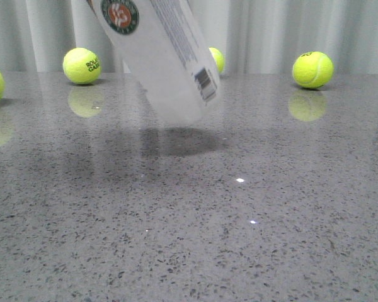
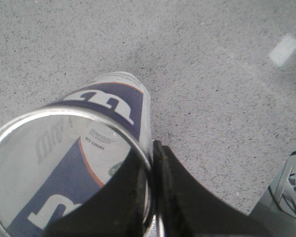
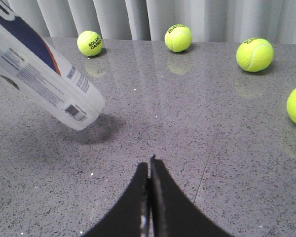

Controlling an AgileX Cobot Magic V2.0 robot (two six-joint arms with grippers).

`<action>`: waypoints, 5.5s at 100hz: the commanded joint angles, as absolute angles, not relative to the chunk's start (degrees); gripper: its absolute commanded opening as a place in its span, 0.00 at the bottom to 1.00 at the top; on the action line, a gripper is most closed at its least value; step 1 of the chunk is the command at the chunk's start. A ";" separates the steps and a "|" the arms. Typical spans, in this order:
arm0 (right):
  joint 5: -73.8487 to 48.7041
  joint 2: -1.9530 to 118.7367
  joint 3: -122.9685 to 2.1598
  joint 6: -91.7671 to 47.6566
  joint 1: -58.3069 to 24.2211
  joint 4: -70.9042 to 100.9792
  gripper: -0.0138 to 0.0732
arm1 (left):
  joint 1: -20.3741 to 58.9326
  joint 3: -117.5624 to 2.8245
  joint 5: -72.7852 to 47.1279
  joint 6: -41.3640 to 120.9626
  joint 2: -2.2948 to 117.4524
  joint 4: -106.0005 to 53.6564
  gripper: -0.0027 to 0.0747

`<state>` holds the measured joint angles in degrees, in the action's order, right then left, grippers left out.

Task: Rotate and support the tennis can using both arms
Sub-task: 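Lift the can's end with the left gripper, tilting it upright, then lower the can's bottom onto the table, standing it upright, then release the can top and raise the left gripper away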

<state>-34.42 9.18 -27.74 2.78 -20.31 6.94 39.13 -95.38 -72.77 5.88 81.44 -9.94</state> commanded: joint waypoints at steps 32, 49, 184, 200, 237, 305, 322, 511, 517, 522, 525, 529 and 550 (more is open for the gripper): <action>-29.51 9.87 -29.09 2.71 -20.03 6.98 0.10 | 39.66 -97.09 -73.05 5.44 81.55 -9.95 0.01; -29.51 9.87 -29.09 2.71 -20.03 6.98 0.10 | 39.66 -97.09 -73.05 5.52 82.40 -9.81 0.01; -29.51 9.87 -29.09 2.71 -20.03 6.98 0.10 | 39.26 -100.46 -61.07 8.68 85.21 -17.64 0.54; -29.51 9.87 -29.09 2.71 -20.03 6.98 0.10 | 39.26 -105.60 -61.07 9.69 88.62 -19.76 0.54; -29.51 9.87 -29.09 2.71 -20.03 6.98 0.10 | 39.26 -108.85 -60.62 11.07 91.29 -20.40 0.54; -29.51 9.87 -29.09 2.71 -20.03 6.98 0.10 | 39.26 -103.61 -47.70 8.80 82.33 -14.17 0.01; -29.51 9.87 -29.09 2.71 -20.03 6.98 0.10 | 39.26 -95.04 -44.02 0.00 76.56 -2.32 0.01; -29.51 9.87 -29.09 2.71 -20.03 6.98 0.10 | 19.74 -19.39 -10.67 1.48 21.61 0.00 0.01; -29.51 9.87 -29.09 2.71 -20.03 6.98 0.10 | 17.68 -17.55 -10.25 1.60 19.31 -0.31 0.01; -29.51 9.87 -29.09 2.71 -20.03 6.98 0.10 | 15.73 -15.79 -9.04 1.60 17.47 -0.42 0.01; -29.51 9.87 -29.09 2.71 -20.03 6.98 0.10 | 14.81 -14.63 -7.85 1.60 16.47 -0.42 0.01; -29.51 9.87 -29.09 2.71 -20.03 6.98 0.10 | 13.51 -12.79 -5.86 1.60 14.92 -0.42 0.01; -29.51 9.87 -29.09 2.71 -20.03 6.98 0.10 | 8.01 -4.32 -1.85 1.60 7.12 -2.05 0.01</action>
